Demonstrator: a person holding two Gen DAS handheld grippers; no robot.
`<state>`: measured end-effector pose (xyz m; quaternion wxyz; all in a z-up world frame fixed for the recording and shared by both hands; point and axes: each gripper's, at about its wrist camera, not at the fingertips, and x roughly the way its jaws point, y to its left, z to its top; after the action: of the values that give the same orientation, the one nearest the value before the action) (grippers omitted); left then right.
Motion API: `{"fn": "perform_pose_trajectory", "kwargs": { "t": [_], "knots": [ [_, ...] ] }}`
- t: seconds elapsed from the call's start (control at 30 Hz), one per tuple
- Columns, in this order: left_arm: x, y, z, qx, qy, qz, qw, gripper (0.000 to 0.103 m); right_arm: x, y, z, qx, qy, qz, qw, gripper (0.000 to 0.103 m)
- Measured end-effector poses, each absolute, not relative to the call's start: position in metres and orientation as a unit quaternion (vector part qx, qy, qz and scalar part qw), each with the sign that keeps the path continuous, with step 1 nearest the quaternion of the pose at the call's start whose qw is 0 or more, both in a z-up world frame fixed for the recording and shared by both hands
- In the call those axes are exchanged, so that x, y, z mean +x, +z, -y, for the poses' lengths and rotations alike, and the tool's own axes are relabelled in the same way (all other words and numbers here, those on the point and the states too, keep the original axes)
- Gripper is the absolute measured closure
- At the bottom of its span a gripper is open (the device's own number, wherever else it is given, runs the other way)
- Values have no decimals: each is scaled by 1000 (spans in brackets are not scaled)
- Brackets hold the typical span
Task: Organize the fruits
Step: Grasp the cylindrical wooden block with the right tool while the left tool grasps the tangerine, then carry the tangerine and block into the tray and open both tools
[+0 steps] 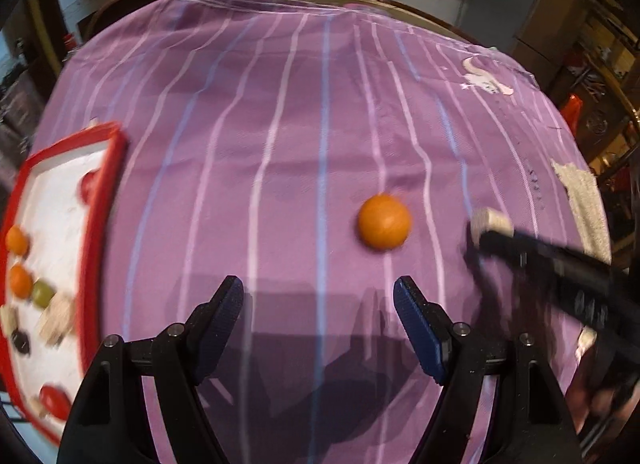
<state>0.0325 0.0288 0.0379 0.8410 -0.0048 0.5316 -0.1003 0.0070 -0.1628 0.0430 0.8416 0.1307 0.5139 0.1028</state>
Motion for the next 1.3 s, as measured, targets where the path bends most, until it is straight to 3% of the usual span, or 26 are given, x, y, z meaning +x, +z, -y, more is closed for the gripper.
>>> {"fn": "perform_pose_trajectory", "kwargs": {
  "t": [0.3,0.33,0.37,0.4,0.9,1.3],
  "knots": [
    [60,25,11,35,-150,-519,841,29,-12,45,177,144,90,-513,841,67],
    [60,23,13,37,-153,-519,840,34,-14,45,176,145,90,-513,841,67],
    [61,20,14,36,-155,-523,838,59,-15,46,176,145,90,-513,841,67],
    [60,20,13,40,-149,-519,841,71,-16,47,175,144,90,-513,841,67],
    [22,62,-55,-53,-131,-497,856,71,-27,63,128,122,115,-506,846,67],
    [-33,110,-172,-77,-67,-455,885,71,-31,90,17,96,185,-495,844,67]
  ]
}}
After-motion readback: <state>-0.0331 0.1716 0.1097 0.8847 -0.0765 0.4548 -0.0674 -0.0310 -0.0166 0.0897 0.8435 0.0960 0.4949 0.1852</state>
